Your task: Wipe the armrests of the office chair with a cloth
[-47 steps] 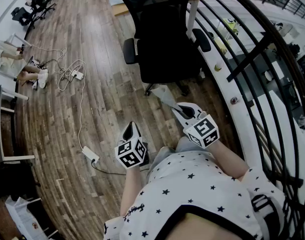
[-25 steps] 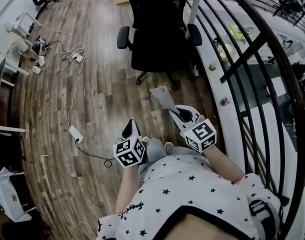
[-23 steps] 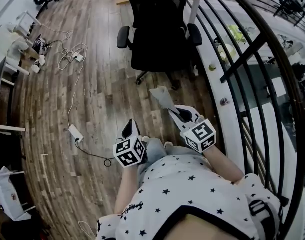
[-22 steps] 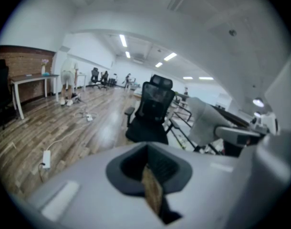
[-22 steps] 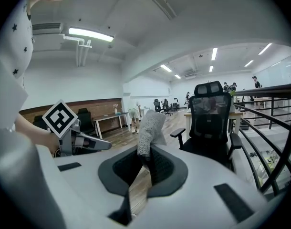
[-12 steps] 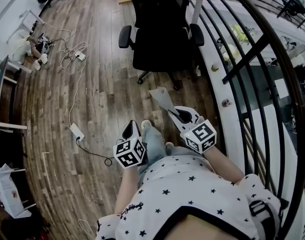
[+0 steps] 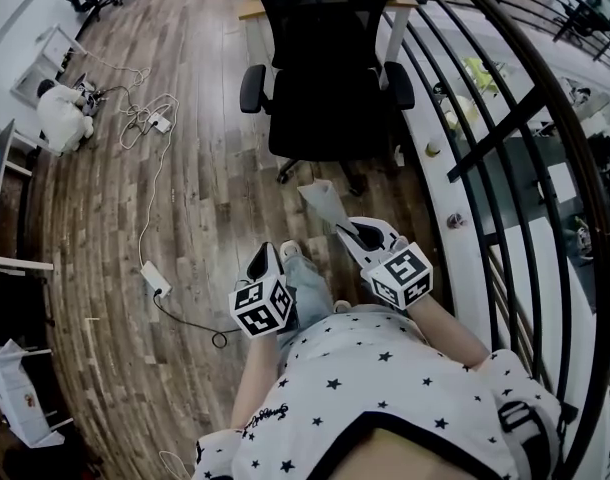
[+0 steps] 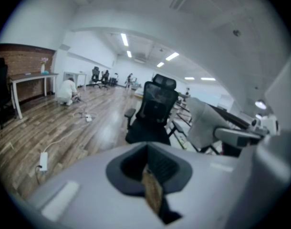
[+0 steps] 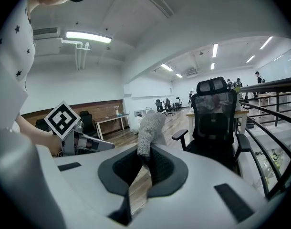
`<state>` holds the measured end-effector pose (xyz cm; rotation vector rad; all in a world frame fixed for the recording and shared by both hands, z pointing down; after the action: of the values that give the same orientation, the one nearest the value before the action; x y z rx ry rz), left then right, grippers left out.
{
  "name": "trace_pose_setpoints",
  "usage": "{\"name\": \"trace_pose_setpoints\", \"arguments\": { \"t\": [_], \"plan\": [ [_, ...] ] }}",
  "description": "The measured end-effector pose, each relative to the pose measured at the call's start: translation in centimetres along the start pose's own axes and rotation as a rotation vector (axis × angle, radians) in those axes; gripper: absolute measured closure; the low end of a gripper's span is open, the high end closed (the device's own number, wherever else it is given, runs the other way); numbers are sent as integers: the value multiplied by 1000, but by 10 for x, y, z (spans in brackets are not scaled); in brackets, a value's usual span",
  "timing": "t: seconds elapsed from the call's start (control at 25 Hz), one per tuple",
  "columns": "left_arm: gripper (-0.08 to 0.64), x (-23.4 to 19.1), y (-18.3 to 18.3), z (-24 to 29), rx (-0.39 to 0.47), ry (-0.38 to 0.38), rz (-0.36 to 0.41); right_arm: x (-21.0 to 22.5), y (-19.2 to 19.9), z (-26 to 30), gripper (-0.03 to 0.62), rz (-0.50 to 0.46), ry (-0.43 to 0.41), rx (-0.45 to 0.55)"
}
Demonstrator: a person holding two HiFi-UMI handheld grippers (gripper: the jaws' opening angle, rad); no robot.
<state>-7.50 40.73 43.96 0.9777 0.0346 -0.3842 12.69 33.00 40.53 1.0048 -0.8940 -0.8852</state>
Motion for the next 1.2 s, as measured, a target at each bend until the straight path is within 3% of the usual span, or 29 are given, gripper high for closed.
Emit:
{"name": "trace_pose_setpoints", "arguments": {
  "t": [0.8, 1.2],
  "plan": [
    [557, -61, -115, 127, -3, 34, 2, 76, -77, 142, 563, -35, 16, -7],
    [557, -94, -155, 178, -16, 69, 14, 101, -99, 206, 564, -21, 38, -4]
  ]
}}
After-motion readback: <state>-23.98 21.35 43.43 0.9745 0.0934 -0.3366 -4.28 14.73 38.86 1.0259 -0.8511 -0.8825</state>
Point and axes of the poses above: the fingertips, and each gripper's own axes: z forward along the fingers, x to its right, y out of its underside, the point moved 7 cm from there along -z, backward along the fingers, and after that the axes turned 8 degrees about -y, right-handed, at the moved point
